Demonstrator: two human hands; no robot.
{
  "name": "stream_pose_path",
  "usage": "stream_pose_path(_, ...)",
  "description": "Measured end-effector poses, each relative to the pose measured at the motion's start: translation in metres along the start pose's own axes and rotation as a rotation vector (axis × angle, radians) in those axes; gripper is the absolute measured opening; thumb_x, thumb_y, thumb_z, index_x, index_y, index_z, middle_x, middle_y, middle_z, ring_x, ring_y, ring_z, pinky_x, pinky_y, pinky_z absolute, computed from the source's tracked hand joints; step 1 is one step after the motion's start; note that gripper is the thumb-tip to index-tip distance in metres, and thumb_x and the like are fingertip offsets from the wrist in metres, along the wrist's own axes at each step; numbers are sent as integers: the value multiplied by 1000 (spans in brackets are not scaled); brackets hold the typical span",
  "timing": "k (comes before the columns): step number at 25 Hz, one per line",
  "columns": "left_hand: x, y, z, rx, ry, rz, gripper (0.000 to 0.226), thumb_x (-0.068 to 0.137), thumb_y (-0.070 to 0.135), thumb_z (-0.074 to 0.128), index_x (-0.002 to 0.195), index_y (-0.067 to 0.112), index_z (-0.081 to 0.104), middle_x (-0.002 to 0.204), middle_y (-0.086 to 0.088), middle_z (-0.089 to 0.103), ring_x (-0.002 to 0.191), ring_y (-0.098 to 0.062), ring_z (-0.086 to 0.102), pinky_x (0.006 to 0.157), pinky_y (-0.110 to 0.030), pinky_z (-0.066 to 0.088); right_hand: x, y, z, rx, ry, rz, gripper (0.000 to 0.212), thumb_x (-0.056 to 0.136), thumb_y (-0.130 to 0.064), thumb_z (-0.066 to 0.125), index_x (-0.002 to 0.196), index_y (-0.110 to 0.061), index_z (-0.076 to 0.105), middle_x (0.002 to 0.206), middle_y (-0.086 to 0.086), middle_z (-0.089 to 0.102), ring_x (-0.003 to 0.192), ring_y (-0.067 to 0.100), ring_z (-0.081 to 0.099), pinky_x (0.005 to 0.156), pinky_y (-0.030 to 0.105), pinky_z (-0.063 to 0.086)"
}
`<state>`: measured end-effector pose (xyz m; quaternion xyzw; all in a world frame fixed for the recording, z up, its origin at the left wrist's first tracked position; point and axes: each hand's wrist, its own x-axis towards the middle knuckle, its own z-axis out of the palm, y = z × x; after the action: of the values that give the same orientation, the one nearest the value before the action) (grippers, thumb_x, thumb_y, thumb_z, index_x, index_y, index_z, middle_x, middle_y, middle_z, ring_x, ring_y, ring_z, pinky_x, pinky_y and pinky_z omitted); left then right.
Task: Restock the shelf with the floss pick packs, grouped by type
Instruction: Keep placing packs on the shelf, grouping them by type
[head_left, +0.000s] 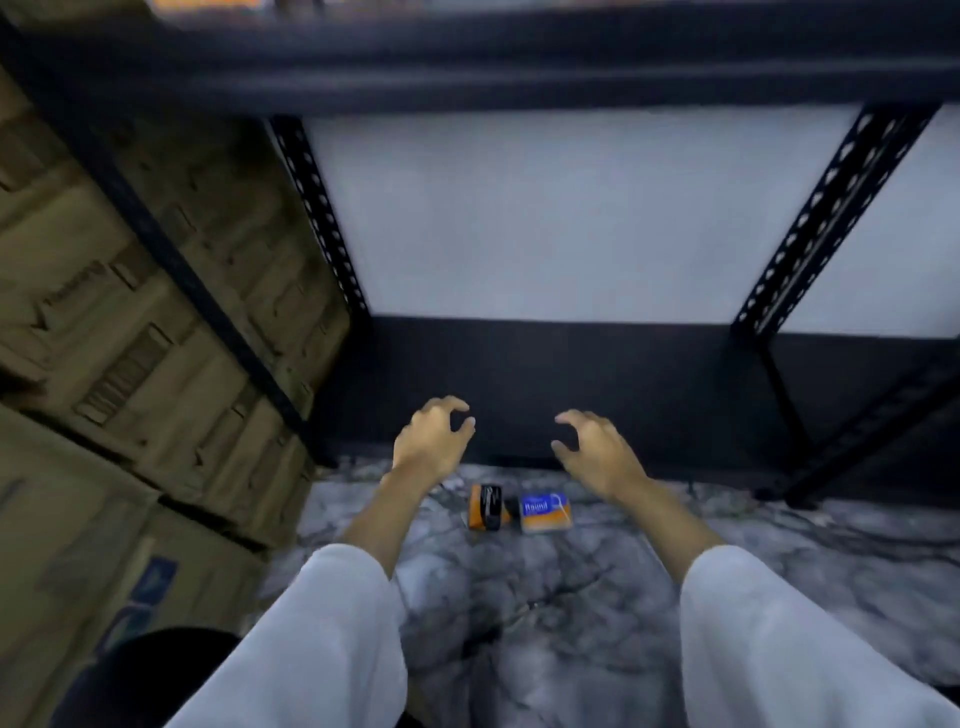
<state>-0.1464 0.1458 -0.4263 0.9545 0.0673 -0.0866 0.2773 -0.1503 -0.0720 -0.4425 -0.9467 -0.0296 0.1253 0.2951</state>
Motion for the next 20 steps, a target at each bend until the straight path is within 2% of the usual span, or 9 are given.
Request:
stream_pose_path(4, 26, -42, 96, 8, -261, -140, 28, 92, 32, 52, 118, 24, 59, 120, -3, 59, 105, -27, 59, 88, -41, 50, 26, 68, 70, -21, -212, 176, 40, 88, -24, 54, 126, -13, 52, 124, 14, 57, 117, 35, 52, 95, 40, 45)
stream_pose_path(7, 40, -62, 144, 33, -285, -185, 28, 89, 29, 56, 115, 19, 60, 117, -8, 60, 104, -29, 59, 84, -42, 52, 42, 94, 109, -11, -280, 264, 43, 88, -22, 55, 129, -12, 48, 127, 19, 55, 117, 37, 52, 95, 39, 45)
stream_pose_path(10, 51, -77, 182, 6, -262, -275, 51, 83, 40, 63, 129, 26, 47, 134, -9, 44, 119, -32, 48, 91, -45, 48, 56, 104, 143, 36, -279, 309, 58, 84, -27, 58, 138, -20, 37, 141, 19, 38, 126, 38, 40, 99, 42, 42)
stream_pose_path(13, 51, -90, 204, -1, -337, -261, 79, 75, 47, 70, 141, 40, 27, 148, -5, 29, 127, -32, 41, 97, -49, 44, 56, 106, 168, 29, -288, 339, 76, 81, -42, 66, 145, -31, 26, 152, 19, 11, 138, 40, 20, 105, 48, 36)
stream_pose_path(15, 49, -100, 208, 23, -385, -230, 88, 73, 40, 77, 143, 43, 23, 145, -3, 27, 124, -32, 43, 95, -47, 45, 54, 104, 179, 28, -257, 332, 77, 79, -45, 68, 143, -32, 28, 149, 19, 12, 136, 40, 22, 103, 47, 37)
stream_pose_path(20, 50, -116, 201, -115, -288, -285, 92, 62, 40, 86, 136, 42, 31, 128, -6, 34, 111, -31, 54, 90, -45, 51, 59, 96, 191, 62, -153, 366, 75, 73, -43, 73, 135, -25, 34, 135, 18, 25, 122, 36, 32, 94, 44, 42)
